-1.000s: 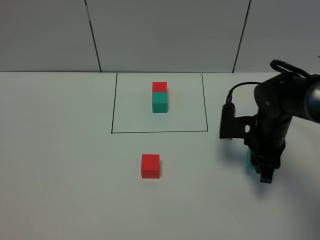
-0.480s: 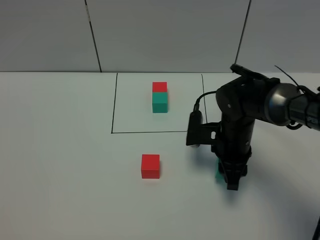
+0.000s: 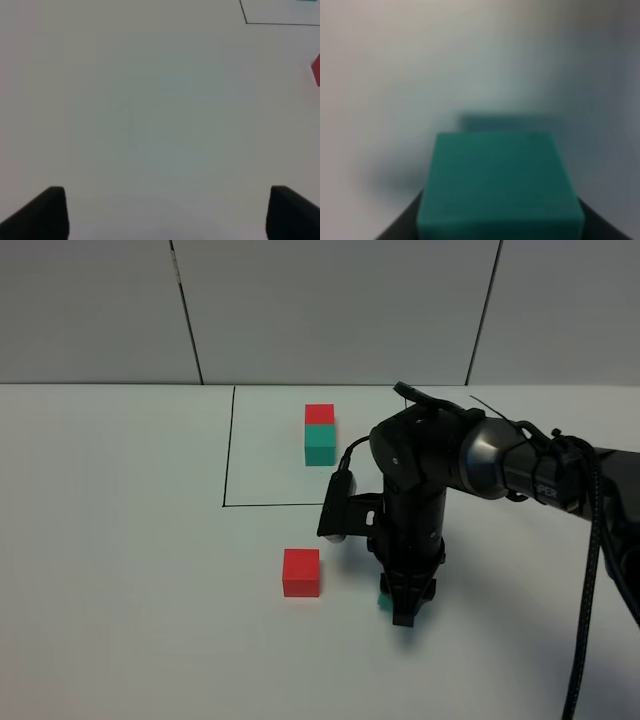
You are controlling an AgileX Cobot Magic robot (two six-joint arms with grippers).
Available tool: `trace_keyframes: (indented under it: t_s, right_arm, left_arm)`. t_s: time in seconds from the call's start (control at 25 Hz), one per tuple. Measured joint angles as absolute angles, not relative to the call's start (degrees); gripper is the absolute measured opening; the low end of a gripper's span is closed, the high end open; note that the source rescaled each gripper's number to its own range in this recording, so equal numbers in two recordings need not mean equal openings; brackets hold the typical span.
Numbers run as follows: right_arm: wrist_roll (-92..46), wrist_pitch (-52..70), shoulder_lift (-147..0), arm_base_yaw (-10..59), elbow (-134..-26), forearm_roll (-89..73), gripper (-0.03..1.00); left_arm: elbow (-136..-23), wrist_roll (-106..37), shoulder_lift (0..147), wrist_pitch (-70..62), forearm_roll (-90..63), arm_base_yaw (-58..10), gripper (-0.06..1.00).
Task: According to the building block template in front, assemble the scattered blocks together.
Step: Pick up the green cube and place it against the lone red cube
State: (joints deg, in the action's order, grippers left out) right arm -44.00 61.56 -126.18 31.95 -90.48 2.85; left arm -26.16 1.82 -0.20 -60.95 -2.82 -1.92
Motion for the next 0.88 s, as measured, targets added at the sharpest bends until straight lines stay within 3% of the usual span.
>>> trace_keyframes:
  t_s: [0.88]
  right_arm:
    - [-41.14, 63.68, -132.28, 34.61, -98.70, 3.36, 0.00]
  left_arm:
    - [-26.16, 1.82, -0.20, -60.95, -2.82, -1.92, 0.79]
